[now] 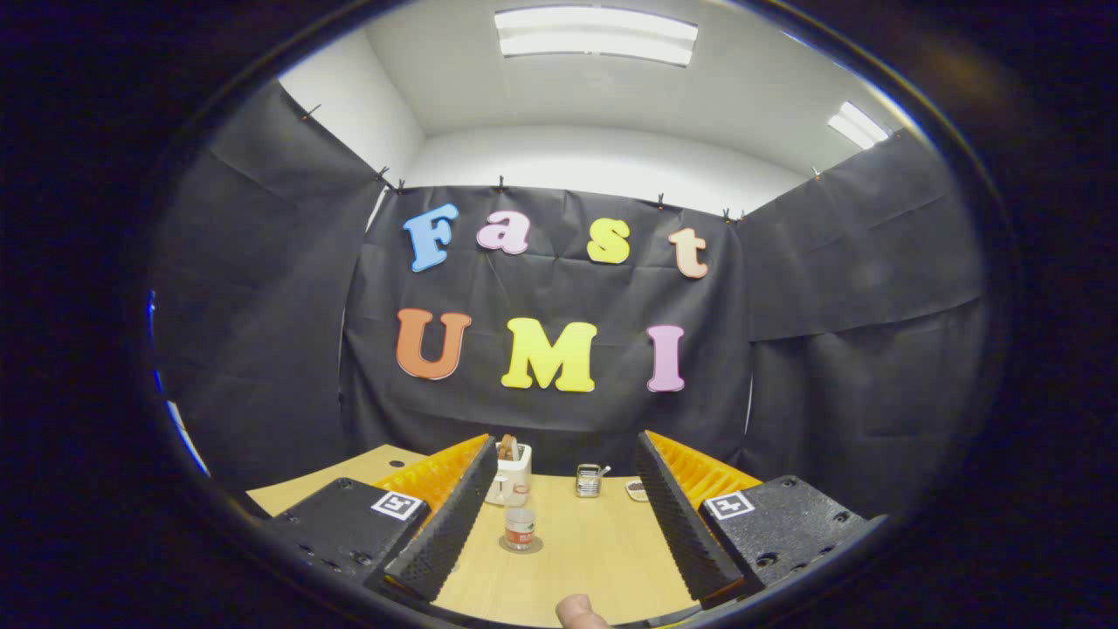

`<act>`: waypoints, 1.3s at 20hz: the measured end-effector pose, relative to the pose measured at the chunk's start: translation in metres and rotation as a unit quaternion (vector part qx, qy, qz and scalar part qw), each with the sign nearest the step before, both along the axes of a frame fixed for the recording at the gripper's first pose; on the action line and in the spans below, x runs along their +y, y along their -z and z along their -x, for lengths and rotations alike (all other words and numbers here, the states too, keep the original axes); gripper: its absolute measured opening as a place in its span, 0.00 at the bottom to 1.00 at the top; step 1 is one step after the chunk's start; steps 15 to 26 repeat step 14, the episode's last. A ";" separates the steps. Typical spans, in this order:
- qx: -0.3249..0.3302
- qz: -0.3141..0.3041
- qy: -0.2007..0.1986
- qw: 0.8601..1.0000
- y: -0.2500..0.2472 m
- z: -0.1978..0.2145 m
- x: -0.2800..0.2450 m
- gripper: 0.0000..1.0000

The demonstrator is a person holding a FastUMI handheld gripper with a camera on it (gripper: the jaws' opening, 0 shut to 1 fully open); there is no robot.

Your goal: Take the bottle from table, then pour the juice into the cup, finally place the bottle on the coaster

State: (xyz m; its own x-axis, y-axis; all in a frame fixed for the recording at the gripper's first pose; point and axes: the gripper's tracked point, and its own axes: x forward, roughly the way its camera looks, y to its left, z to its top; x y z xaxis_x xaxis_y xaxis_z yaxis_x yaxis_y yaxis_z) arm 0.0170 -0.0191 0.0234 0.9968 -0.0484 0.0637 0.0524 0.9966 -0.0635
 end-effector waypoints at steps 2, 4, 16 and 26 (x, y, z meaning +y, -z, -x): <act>0.015 -0.012 -0.002 1.000 -0.005 -0.002 -0.007 1.00; 0.024 -0.029 -0.007 0.999 -0.014 -0.004 -0.012 1.00; 0.032 -0.068 -0.003 0.997 -0.020 -0.005 -0.046 1.00; 0.032 -0.068 -0.003 0.997 -0.020 -0.005 -0.046 1.00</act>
